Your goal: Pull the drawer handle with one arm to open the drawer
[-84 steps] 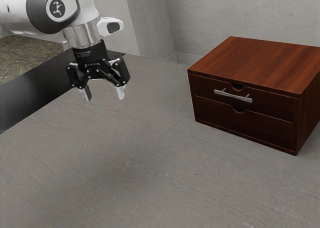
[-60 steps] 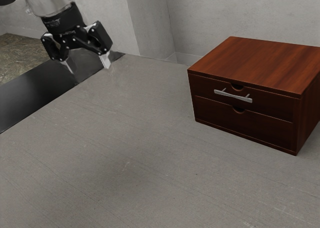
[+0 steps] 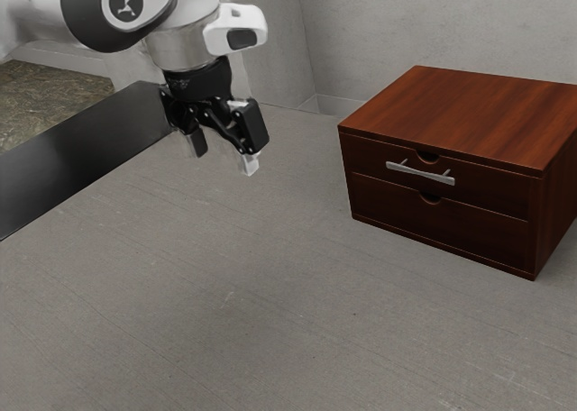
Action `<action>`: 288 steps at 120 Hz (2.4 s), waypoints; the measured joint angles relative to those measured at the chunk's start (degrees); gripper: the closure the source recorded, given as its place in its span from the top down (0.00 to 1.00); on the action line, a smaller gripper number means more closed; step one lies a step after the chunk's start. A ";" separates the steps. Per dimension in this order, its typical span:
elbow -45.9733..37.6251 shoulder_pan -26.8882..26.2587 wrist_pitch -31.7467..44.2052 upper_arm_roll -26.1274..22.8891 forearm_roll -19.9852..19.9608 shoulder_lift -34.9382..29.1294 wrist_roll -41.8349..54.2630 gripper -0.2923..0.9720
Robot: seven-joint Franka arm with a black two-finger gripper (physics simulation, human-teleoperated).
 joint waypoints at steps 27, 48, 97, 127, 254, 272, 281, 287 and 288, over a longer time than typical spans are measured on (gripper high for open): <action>-2.39 -2.58 1.48 -0.03 4.59 0.47 14.14 0.77; -0.78 -3.10 5.92 -0.37 5.31 3.12 24.18 0.77; -1.43 -3.64 18.48 -0.03 5.68 9.60 42.82 0.77; 2.08 -3.66 21.75 -0.17 5.87 15.74 52.80 0.77; -3.97 -9.24 41.23 0.15 6.09 16.33 67.59 0.77; -6.19 -9.12 45.65 0.15 6.10 16.50 68.24 0.77; -6.99 -9.04 47.62 0.15 6.11 16.51 68.51 0.77; -7.66 -9.00 48.84 0.18 6.11 16.57 68.67 0.77; -7.76 -9.00 49.03 0.19 6.11 16.60 68.69 0.77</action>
